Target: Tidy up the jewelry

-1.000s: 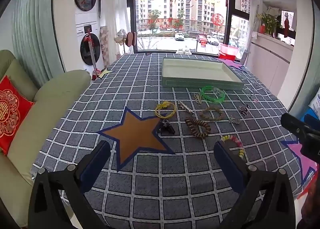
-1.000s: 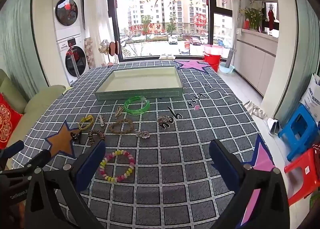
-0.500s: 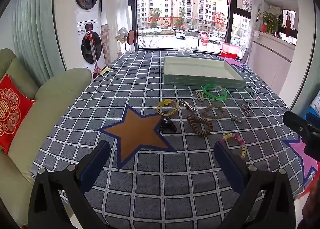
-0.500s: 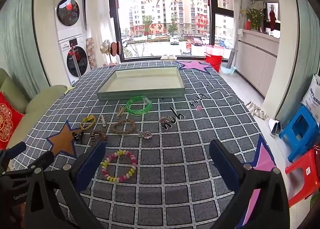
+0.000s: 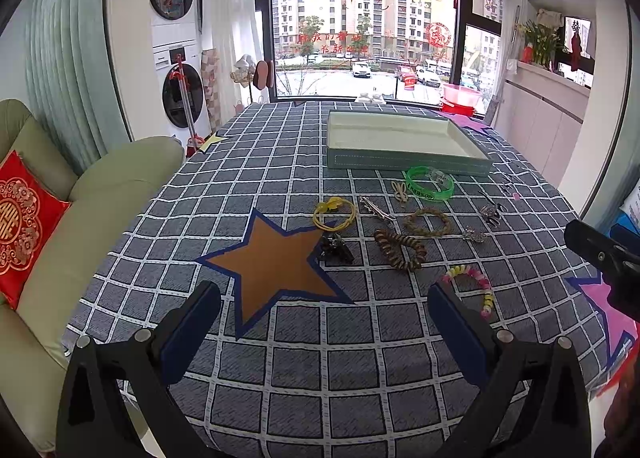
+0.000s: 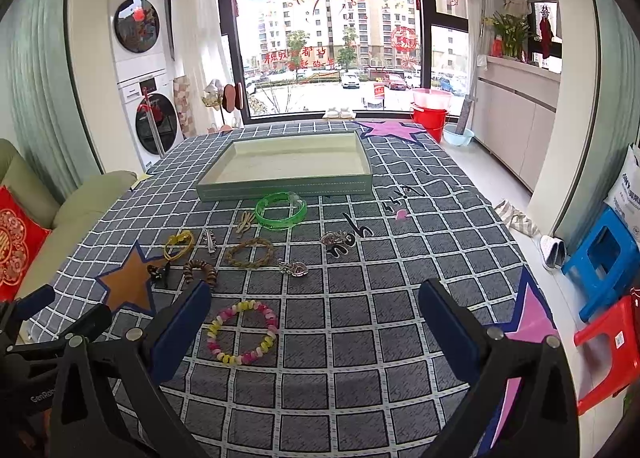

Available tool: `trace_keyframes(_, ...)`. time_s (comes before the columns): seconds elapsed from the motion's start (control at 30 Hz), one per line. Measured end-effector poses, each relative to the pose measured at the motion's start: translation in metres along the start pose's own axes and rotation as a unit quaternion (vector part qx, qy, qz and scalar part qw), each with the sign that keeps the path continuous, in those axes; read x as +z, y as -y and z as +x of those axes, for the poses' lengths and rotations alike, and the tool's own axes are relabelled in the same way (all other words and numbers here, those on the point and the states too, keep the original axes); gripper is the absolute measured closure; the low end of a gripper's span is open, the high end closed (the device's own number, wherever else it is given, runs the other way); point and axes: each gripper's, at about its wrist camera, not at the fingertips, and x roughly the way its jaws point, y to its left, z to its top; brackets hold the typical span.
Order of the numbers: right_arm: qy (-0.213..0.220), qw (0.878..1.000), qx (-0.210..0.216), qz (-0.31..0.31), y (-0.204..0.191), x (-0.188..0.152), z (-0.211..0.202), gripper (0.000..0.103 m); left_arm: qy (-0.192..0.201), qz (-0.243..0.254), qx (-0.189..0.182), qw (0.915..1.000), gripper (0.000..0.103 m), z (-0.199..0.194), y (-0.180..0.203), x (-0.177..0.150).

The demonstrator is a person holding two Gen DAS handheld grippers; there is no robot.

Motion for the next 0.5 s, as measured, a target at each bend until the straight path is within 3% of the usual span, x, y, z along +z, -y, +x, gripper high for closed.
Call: trace_keyframes(0.5,0.000,1.000,0.004,-0.001,-0.0047,0.0010,0.0009,0.000,0.000,0.002,0.000,1.0000,0.000,0.0003,0.0015,-0.0006)
